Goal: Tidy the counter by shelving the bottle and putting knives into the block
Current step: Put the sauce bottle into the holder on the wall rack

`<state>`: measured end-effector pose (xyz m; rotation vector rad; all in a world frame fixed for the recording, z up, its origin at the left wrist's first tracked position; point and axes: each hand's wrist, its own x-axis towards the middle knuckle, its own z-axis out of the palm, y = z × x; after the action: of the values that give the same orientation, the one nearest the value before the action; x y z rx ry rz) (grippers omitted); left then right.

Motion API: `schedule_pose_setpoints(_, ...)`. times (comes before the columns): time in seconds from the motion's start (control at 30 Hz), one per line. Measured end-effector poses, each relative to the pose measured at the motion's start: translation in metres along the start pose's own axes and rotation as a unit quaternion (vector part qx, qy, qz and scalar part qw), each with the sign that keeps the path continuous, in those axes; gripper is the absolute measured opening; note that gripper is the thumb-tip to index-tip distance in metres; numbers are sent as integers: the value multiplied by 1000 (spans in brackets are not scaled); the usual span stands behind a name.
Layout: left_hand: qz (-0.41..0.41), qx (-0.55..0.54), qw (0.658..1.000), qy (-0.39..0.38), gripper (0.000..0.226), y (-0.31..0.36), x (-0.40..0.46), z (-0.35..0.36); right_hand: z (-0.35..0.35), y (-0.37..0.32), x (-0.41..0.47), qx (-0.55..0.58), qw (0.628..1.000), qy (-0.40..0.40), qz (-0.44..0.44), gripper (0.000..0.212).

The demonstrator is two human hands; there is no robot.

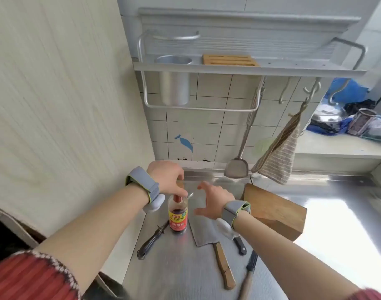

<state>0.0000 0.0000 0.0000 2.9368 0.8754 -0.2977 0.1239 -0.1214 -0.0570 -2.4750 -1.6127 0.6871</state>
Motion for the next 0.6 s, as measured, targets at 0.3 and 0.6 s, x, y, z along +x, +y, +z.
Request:
schedule_pose_setpoints(0.3, -9, -29, 1000, -3, 35, -7, 6, 23, 41, -13, 36, 48, 995, -89, 3, 82)
schedule_pose_setpoints(0.6, -19, -59, 997, 42, 34, -1, 7, 21, 48, -10, 39, 99, 992, -76, 23, 68)
